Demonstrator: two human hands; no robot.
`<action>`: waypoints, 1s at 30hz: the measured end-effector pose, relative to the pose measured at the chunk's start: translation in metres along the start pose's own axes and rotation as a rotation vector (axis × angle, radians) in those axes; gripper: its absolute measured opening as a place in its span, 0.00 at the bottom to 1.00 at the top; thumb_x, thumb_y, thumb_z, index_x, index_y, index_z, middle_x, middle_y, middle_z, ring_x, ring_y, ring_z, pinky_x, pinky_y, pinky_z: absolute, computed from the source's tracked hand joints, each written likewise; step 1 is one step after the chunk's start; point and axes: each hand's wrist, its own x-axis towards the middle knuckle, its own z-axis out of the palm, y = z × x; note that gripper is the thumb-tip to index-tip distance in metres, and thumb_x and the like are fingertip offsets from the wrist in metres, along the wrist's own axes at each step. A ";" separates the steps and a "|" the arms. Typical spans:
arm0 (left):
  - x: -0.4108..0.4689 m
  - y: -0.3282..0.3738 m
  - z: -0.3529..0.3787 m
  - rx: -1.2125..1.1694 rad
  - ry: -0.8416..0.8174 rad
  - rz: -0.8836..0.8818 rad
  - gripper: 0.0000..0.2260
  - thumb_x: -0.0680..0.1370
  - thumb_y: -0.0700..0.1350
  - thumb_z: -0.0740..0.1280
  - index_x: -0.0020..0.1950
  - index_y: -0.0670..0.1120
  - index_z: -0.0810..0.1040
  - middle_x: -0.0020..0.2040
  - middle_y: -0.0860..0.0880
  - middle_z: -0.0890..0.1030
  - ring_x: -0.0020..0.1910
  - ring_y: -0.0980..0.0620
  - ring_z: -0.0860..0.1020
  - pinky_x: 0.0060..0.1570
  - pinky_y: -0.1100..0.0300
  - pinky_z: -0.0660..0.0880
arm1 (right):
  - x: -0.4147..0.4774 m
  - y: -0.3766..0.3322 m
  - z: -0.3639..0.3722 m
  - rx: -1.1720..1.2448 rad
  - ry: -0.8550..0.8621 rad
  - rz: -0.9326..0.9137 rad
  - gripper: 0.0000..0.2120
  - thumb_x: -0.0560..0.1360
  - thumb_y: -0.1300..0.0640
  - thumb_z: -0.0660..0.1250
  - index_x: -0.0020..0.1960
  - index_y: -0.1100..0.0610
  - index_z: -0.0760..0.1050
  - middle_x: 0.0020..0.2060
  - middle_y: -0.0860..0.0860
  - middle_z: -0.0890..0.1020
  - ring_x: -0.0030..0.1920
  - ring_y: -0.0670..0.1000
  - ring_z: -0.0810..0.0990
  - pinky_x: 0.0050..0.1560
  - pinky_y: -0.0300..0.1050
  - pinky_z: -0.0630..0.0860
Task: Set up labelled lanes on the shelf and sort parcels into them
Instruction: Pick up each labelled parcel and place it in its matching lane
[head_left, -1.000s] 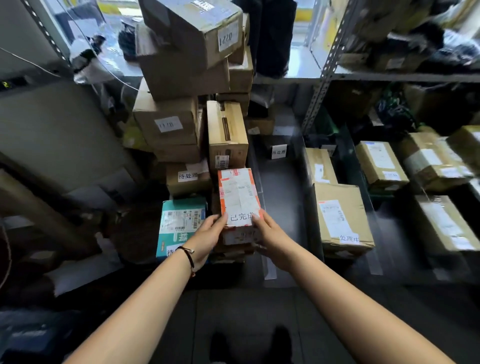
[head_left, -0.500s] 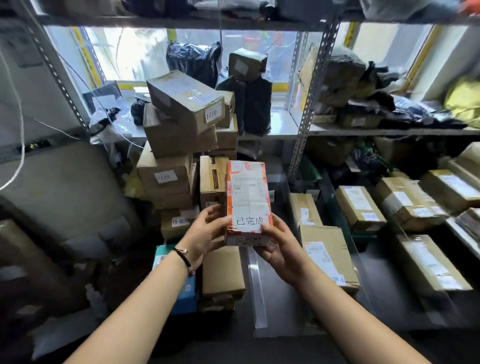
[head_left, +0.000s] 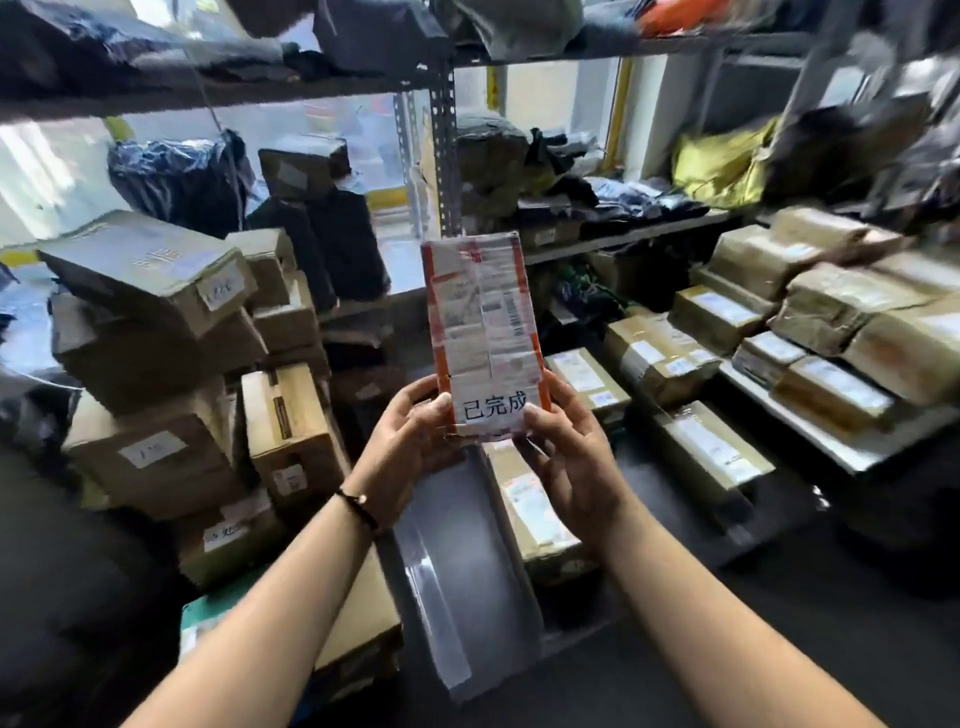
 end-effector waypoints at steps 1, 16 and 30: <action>0.004 -0.005 0.010 -0.003 -0.021 -0.017 0.25 0.70 0.57 0.72 0.66 0.53 0.74 0.59 0.44 0.84 0.51 0.46 0.84 0.50 0.48 0.80 | -0.005 -0.004 -0.009 0.004 0.035 -0.007 0.26 0.74 0.65 0.72 0.70 0.55 0.73 0.63 0.58 0.82 0.64 0.57 0.81 0.60 0.48 0.80; 0.051 -0.063 0.197 0.010 -0.259 -0.117 0.28 0.72 0.53 0.70 0.70 0.46 0.71 0.59 0.46 0.84 0.57 0.47 0.83 0.55 0.50 0.80 | -0.050 -0.105 -0.181 -0.276 0.250 -0.003 0.38 0.62 0.47 0.81 0.69 0.51 0.72 0.61 0.55 0.83 0.63 0.54 0.82 0.67 0.53 0.76; 0.124 -0.123 0.267 0.060 -0.285 -0.275 0.11 0.80 0.46 0.66 0.63 0.53 0.74 0.49 0.52 0.86 0.45 0.54 0.85 0.43 0.60 0.81 | -0.003 -0.136 -0.294 -0.360 0.324 0.193 0.16 0.77 0.58 0.71 0.63 0.47 0.76 0.55 0.52 0.86 0.42 0.42 0.85 0.39 0.34 0.78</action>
